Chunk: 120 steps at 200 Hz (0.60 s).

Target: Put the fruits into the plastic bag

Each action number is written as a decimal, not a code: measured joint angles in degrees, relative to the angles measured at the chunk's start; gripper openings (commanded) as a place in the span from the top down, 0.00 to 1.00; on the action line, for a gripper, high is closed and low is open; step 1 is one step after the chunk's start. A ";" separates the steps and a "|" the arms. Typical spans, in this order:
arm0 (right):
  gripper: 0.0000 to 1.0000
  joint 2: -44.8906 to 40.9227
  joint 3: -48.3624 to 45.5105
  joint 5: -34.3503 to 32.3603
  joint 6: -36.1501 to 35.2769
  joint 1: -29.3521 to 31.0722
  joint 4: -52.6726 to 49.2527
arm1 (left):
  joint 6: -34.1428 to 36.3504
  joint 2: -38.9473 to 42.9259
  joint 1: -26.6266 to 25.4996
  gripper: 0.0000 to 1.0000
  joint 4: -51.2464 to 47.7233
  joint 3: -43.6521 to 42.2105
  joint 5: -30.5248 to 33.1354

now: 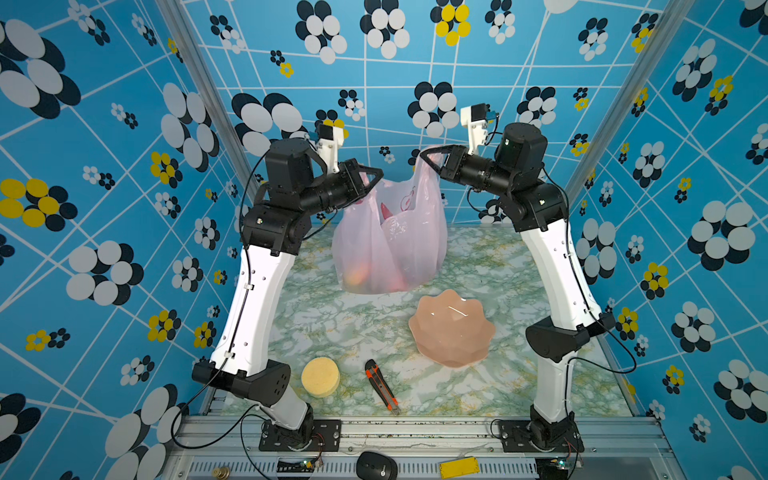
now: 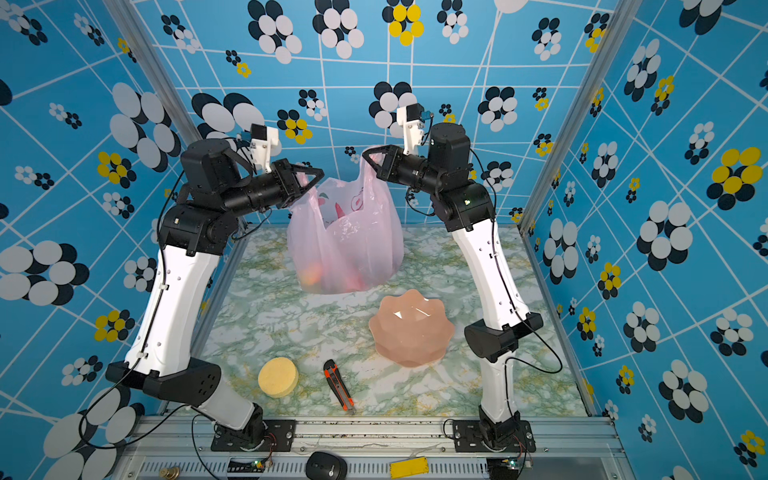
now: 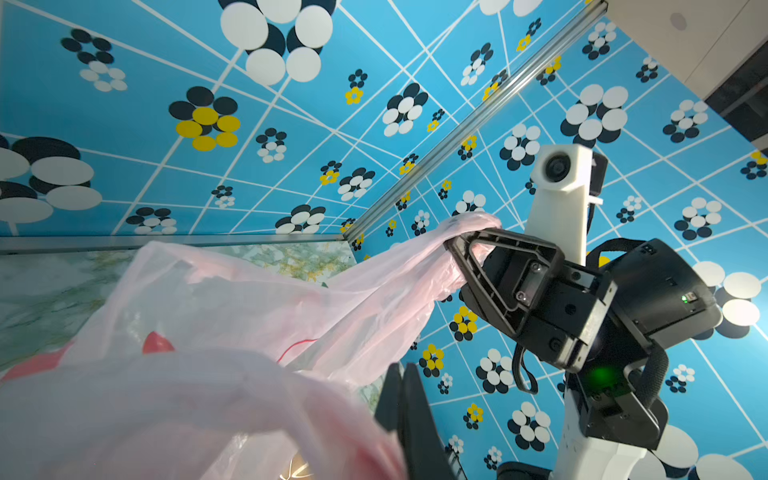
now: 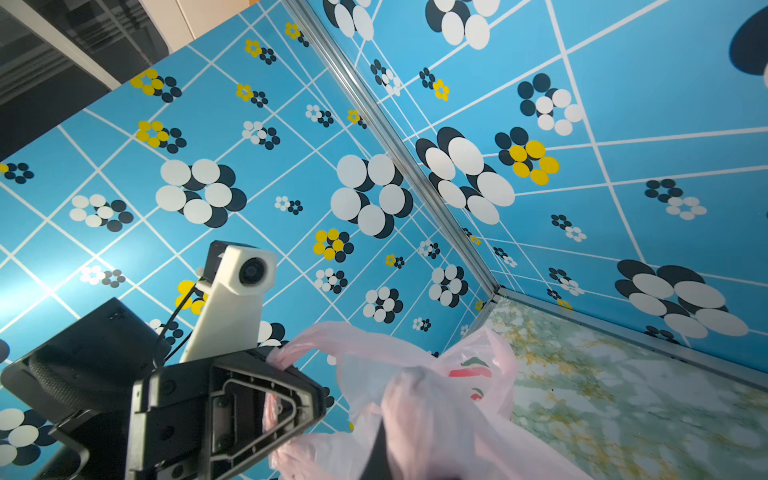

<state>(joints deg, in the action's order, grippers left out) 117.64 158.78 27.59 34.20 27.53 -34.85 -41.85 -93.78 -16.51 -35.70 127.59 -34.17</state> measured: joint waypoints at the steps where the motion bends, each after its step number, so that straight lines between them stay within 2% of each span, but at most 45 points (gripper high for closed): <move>1: 1.00 0.00 0.07 -0.04 -0.13 0.00 -0.11 | 0.09 0.00 0.04 1.00 -0.11 0.00 0.09; 21: 1.00 -0.22 0.31 -1.68 -2.43 -1.16 -2.32 | 0.92 0.63 2.64 1.00 -1.99 -0.50 1.77; 52: 1.00 -2.56 -3.21 -4.66 -4.02 -4.42 -3.32 | -0.81 4.74 8.98 1.00 -1.31 -6.58 2.73; 87: 1.00 -2.91 -4.39 -2.75 -1.07 -4.48 -1.51 | -3.65 4.20 7.45 1.00 1.31 -7.65 0.66; 120: 1.00 -0.28 0.11 0.46 1.27 -1.86 -0.39 | -4.52 3.89 6.73 1.00 2.73 -7.54 0.00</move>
<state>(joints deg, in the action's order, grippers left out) 117.36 158.89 28.05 35.46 25.67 -35.24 -46.37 -89.89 -9.78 -32.97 120.05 -34.17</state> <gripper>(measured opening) 0.049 0.040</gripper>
